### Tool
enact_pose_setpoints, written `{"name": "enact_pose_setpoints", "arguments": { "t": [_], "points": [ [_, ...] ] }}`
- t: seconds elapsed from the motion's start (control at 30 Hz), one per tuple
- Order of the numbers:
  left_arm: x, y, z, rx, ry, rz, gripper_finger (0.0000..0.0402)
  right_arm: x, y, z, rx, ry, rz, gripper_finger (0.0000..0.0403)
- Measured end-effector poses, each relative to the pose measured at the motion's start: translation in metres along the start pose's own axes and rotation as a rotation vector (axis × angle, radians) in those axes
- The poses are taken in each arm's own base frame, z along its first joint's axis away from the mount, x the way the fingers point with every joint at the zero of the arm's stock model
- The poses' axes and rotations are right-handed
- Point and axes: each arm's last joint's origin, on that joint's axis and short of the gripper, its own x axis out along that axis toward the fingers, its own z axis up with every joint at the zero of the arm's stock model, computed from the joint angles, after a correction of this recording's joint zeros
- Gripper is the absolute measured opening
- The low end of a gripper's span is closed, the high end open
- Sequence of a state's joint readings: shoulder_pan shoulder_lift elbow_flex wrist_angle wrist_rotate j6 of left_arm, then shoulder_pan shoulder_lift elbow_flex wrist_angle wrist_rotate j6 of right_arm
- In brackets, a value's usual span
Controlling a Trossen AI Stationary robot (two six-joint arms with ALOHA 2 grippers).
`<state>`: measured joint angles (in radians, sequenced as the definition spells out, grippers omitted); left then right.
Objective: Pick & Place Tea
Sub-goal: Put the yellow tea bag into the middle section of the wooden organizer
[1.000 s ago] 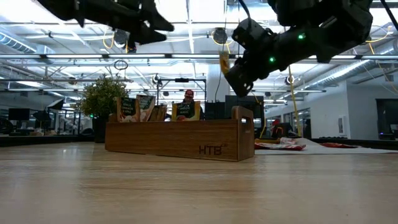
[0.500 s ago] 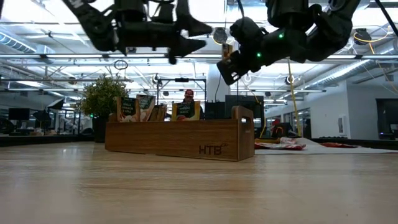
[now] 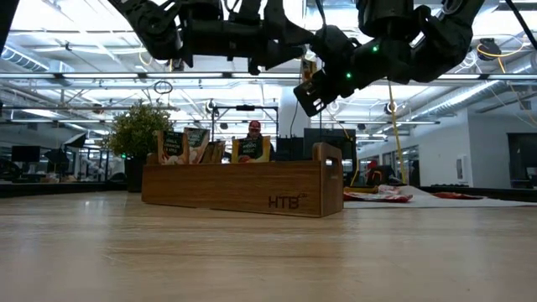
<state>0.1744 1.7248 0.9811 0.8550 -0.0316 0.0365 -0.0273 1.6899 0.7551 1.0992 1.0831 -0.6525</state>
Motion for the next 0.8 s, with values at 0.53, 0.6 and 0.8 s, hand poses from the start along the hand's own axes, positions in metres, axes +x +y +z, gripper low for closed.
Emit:
{"name": "enact_pose_setpoints", "arguments": {
  "t": [0.53,0.6,0.8],
  "points": [
    [-0.009,0.016,-0.008,0.02,0.228,0.086,0.0253,-0.007,0.007,-0.003,-0.075,0.036,0.019,0.0],
    [-0.012,0.02,-0.002,0.005,0.216,0.1,0.0253,-0.008,0.007,-0.002,-0.084,0.031,0.025,0.0],
    [-0.011,0.022,0.0,-0.018,0.193,0.069,0.0253,-0.009,0.009,-0.001,-0.077,-0.011,0.077,0.0]
  ]
}}
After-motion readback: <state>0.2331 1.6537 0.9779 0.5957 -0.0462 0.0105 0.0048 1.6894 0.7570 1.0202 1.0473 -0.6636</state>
